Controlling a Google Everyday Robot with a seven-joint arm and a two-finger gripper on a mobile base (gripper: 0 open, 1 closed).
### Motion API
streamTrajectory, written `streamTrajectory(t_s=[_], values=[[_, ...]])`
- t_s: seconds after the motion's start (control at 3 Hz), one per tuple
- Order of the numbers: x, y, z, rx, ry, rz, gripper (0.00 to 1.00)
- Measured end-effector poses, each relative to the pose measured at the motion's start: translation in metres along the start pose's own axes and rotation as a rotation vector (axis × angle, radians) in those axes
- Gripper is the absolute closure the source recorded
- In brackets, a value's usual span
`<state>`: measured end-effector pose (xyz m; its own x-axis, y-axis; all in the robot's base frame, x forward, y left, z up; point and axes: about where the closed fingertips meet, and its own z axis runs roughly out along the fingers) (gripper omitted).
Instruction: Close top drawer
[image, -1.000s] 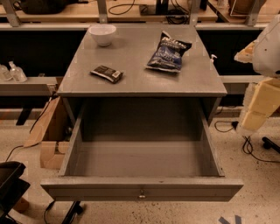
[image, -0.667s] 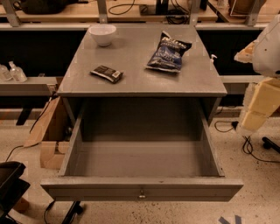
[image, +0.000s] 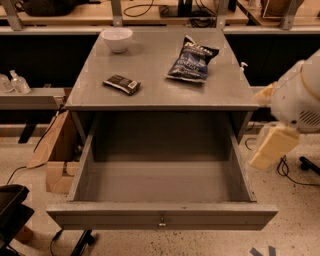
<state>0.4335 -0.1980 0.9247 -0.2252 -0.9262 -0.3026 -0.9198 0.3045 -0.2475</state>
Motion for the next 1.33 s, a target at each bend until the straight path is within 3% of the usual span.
streamTrajectory(t_s=[0.67,1.0,1.33], values=[[0.033,0.073,0.093,-0.014,-0.079,0.123,0.65],[0.048,0.125,0.138,-0.047,-0.068,0.188,0.88],[0.064,0.181,0.185,-0.09,-0.071,0.255,1.0]])
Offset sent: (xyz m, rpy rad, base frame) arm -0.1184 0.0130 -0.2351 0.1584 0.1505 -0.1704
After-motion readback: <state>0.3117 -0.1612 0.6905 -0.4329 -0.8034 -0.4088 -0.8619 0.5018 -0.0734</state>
